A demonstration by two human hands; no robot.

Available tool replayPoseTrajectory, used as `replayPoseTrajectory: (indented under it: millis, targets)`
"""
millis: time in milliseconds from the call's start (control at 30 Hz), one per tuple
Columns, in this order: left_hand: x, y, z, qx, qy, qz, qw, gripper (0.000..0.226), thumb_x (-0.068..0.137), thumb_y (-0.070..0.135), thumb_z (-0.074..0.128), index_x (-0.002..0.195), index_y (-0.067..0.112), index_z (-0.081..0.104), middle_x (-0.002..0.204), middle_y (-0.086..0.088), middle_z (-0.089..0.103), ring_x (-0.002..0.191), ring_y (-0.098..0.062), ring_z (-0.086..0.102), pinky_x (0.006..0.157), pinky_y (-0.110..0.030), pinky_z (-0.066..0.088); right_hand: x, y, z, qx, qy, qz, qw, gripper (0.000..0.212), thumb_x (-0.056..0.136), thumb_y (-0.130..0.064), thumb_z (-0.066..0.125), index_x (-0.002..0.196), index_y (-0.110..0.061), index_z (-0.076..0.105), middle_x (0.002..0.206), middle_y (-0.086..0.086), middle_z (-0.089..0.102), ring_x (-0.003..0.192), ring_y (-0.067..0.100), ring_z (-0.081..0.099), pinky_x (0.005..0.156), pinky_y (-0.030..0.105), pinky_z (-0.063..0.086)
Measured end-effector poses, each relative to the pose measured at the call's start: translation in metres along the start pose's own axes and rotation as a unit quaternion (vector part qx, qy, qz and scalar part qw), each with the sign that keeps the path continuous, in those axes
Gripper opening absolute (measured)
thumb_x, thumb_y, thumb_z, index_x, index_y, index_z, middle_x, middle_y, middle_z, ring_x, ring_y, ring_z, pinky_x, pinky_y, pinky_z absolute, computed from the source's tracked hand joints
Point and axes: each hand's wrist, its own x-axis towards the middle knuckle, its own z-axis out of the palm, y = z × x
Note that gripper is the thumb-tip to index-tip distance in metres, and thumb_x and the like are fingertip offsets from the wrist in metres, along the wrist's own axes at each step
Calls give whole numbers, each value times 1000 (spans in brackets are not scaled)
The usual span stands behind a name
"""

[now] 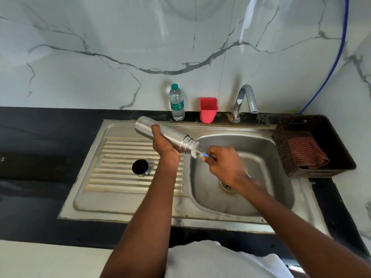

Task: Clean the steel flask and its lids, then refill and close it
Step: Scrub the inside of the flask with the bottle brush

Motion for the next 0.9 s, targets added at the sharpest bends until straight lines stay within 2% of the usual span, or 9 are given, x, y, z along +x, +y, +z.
replayPoseTrajectory:
  millis: [133, 267, 333, 433, 500, 567, 700, 833, 900]
  targets:
    - [-2, -10, 0, 15, -21, -15, 1000, 58, 81, 43, 75, 121, 2, 65, 91, -18, 69, 79, -34, 72, 70, -44, 62, 13, -14, -2, 147, -67, 109, 981, 23, 95, -31, 66, 83, -13, 75, 63, 3, 61, 53, 19, 53, 48, 26, 39]
    - [8, 2, -7, 2, -54, -33, 998, 70, 67, 50, 77, 120, 6, 64, 95, -17, 66, 81, -33, 70, 72, -43, 60, 13, 8, -24, 437, -332, 311, 776, 31, 107, -33, 48, 86, -12, 59, 58, -6, 31, 36, 4, 19, 31, 18, 16]
    - [7, 1, -9, 6, -57, -34, 998, 76, 63, 52, 78, 122, 5, 64, 95, -17, 66, 80, -33, 70, 72, -43, 59, 11, 14, -21, 398, -323, 279, 812, 33, 108, -33, 48, 89, -10, 63, 57, -5, 34, 37, 6, 22, 34, 18, 18]
    - [-3, -9, -3, 18, -58, -33, 998, 71, 77, 48, 75, 130, 2, 62, 92, -17, 67, 77, -32, 72, 70, -42, 60, 10, -7, -8, 159, -141, 118, 970, 35, 103, -33, 55, 80, -12, 71, 60, 1, 56, 48, 15, 48, 49, 26, 37]
    - [-5, -11, -1, 10, -66, -33, 997, 72, 78, 48, 74, 132, 2, 61, 94, -18, 66, 77, -32, 71, 69, -42, 60, 11, -20, -1, 23, -73, 70, 995, 34, 100, -34, 54, 76, -15, 68, 66, 1, 63, 60, 20, 58, 58, 31, 44]
    - [2, -3, -3, 9, -68, -31, 997, 78, 72, 51, 74, 133, 3, 61, 96, -17, 66, 80, -32, 71, 70, -42, 60, 13, -14, -5, 190, -152, 145, 959, 37, 104, -35, 50, 75, -17, 64, 53, -4, 51, 45, 14, 45, 48, 26, 35]
    - [8, 5, -10, 0, -82, -37, 996, 76, 76, 52, 74, 135, 7, 60, 95, -13, 67, 80, -30, 71, 73, -42, 60, 18, 7, -24, 477, -417, 323, 703, 36, 110, -33, 37, 80, -18, 51, 49, -9, 27, 32, 3, 19, 30, 16, 15]
    - [-8, -4, -5, 37, -91, -46, 994, 54, 88, 48, 67, 121, 6, 62, 84, -15, 68, 71, -28, 71, 65, -36, 59, 24, -13, -15, 410, -351, 310, 783, 36, 111, -32, 35, 82, -17, 51, 50, -8, 27, 35, 4, 17, 32, 18, 13]
    - [-6, -3, -7, 29, -89, -53, 994, 54, 88, 48, 67, 122, 6, 62, 85, -15, 67, 72, -29, 71, 67, -37, 59, 25, -13, -16, 435, -371, 317, 757, 36, 110, -31, 34, 80, -19, 50, 49, -9, 25, 34, 3, 17, 31, 17, 14]
